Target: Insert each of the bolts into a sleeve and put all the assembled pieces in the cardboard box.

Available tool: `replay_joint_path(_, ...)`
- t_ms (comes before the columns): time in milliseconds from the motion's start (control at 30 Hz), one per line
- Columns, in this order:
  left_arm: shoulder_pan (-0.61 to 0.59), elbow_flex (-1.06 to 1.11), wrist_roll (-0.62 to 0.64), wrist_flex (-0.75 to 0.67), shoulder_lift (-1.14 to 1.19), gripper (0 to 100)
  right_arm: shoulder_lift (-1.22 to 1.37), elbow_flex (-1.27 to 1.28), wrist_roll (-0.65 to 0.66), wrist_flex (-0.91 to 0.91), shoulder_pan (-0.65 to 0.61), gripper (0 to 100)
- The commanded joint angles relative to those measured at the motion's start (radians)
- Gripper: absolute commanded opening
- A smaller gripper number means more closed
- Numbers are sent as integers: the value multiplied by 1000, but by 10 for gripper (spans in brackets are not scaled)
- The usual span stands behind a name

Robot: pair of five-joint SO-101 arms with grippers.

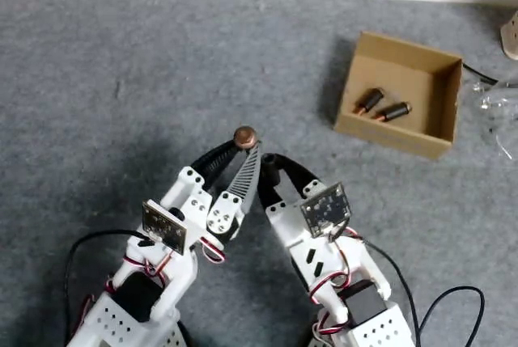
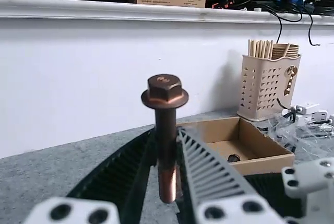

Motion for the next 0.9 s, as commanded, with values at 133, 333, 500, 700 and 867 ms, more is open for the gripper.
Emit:
replay_joint_path(133,-22,24,8,-126,-24,6,-13,127,-37,-47,-12,4)
replay_joint_path(333,-44,24,11,-166,-22,6,-13,127,-37,-48,-30,4)
replay_joint_path(500,-47,24,210,-87,-21,6,-13,127,-34,-48,-50,4)
replay_joint_path(700,-59,24,281,-69,-19,7,-13,127,-31,-61,-56,4)
replay_joint_path(867,-56,24,284,-38,-16,7,-13,127,-31,-64,-56,4)
